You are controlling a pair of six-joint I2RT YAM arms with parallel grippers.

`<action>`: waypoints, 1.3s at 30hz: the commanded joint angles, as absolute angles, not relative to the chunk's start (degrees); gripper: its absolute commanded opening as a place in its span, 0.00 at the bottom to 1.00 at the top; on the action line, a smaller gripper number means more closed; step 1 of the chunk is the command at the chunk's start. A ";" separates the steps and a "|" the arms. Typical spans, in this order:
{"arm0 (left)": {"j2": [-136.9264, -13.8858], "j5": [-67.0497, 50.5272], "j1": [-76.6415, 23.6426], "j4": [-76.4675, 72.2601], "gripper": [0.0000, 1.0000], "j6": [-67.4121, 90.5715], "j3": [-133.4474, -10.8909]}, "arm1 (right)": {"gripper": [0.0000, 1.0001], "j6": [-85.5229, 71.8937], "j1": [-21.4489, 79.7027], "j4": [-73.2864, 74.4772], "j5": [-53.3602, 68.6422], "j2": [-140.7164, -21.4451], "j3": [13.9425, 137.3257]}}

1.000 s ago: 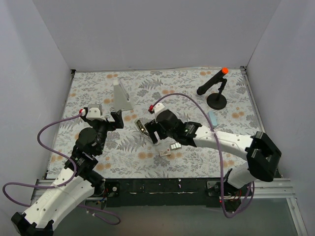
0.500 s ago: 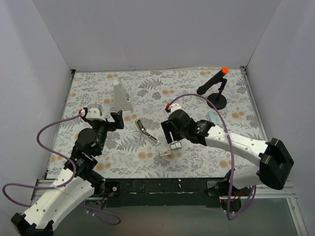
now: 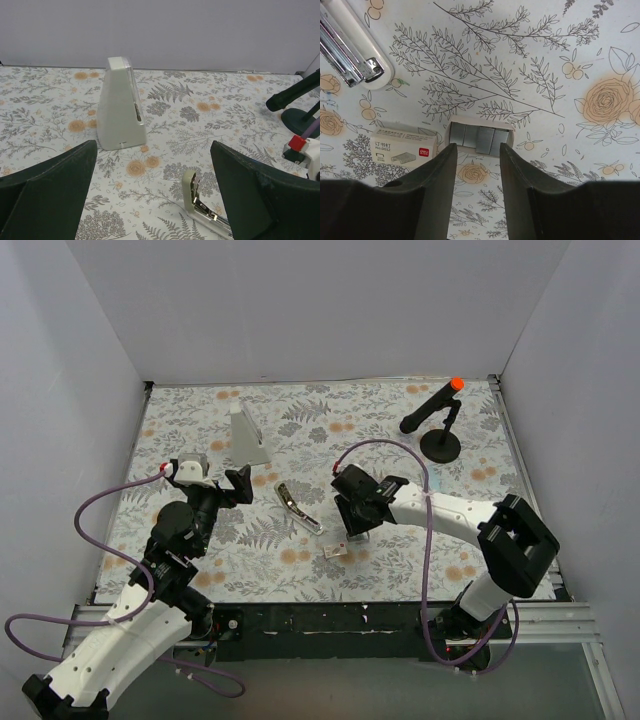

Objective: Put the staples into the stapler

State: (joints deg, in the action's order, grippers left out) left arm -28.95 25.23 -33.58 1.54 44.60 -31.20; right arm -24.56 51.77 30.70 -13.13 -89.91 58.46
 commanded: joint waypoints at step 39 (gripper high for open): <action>-27.60 23.82 -33.22 2.20 0.98 44.91 -30.50 | 0.27 -25.49 54.75 37.79 -19.33 -98.96 65.48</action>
